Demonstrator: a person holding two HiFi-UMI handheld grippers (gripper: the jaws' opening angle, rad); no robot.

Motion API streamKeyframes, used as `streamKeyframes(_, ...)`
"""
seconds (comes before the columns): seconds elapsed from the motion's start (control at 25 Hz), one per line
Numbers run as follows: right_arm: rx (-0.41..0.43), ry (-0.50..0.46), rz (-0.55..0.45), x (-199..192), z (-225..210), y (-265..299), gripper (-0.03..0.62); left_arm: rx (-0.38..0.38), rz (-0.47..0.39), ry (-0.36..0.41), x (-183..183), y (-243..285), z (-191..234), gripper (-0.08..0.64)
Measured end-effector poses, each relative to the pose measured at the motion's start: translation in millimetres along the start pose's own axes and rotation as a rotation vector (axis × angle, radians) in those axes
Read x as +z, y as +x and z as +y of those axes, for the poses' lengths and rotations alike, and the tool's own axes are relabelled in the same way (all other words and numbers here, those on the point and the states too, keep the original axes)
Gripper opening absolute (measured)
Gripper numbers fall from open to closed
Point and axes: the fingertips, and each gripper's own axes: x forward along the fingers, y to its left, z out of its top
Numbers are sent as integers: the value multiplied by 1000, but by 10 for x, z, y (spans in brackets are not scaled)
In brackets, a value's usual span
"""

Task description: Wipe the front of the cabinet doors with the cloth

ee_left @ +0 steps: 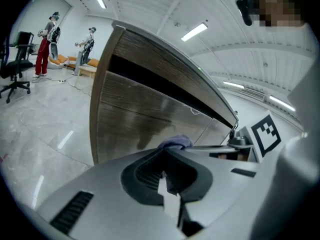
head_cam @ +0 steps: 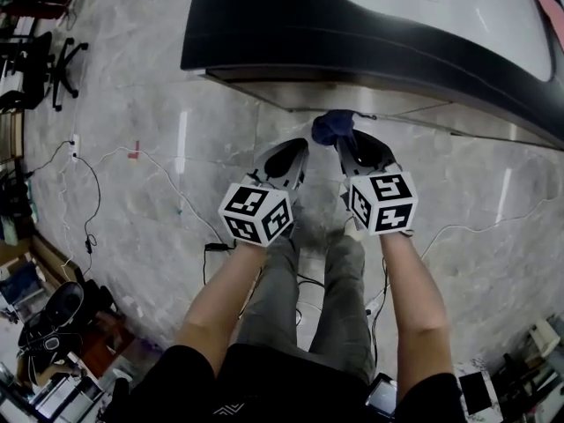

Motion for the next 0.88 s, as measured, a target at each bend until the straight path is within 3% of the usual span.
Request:
streamKeyframes(0.32, 67, -57, 54, -132, 538, 571, 67, 54, -26, -14, -107, -297, 644, 0)
streamKeyframes(0.88, 42, -78, 82, -241, 820, 1304, 67, 70, -6, 20, -352, -336, 1253, 0)
